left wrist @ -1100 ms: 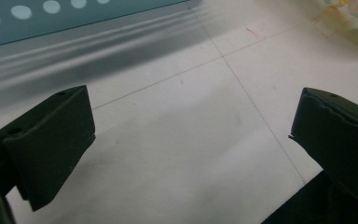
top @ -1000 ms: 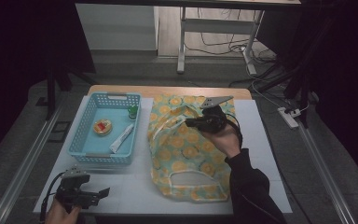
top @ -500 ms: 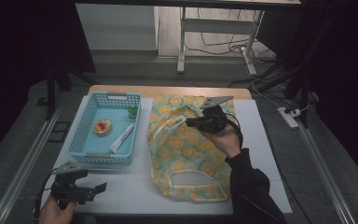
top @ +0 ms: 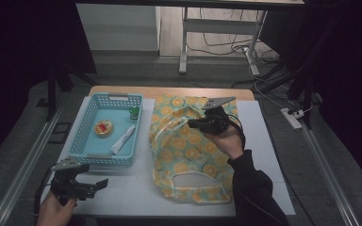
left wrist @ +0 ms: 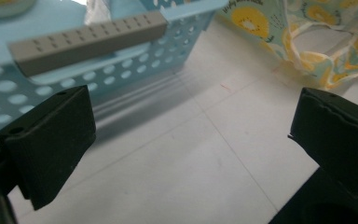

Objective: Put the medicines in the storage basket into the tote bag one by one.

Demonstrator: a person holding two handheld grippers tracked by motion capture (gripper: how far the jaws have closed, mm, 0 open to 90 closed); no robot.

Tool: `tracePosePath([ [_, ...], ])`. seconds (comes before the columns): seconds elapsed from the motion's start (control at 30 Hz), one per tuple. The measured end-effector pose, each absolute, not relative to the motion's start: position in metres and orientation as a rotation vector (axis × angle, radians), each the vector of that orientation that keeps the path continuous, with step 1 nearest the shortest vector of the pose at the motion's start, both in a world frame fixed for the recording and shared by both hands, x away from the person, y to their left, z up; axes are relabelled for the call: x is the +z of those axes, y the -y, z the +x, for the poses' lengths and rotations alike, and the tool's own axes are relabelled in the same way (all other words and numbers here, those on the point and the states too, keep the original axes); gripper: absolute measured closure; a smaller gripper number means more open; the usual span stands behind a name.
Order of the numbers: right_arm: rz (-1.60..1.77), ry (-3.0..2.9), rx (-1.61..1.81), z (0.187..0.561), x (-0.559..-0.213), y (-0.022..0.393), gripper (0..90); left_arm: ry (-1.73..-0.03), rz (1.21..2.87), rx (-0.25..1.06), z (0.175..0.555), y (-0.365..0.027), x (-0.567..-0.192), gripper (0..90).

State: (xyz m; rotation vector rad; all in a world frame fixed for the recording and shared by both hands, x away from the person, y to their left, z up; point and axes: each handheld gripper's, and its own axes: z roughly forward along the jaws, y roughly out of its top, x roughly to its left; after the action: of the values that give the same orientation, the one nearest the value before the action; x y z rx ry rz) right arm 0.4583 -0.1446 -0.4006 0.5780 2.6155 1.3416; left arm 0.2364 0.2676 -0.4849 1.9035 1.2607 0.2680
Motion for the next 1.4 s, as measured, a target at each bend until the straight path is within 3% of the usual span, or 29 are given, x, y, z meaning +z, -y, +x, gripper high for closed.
tracePosePath([
  [0.83, 0.576, -2.612, 1.339, 0.458, -0.4, 0.146, 90.0, -1.327, 1.914, 0.362, 0.299, -0.272, -0.461, 0.6],
  [1.4, 0.568, -2.613, 1.339, 0.458, -0.4, 0.145, 90.0, -1.393, 1.941, 0.345, 0.352, -0.283, -0.453, 1.2],
])
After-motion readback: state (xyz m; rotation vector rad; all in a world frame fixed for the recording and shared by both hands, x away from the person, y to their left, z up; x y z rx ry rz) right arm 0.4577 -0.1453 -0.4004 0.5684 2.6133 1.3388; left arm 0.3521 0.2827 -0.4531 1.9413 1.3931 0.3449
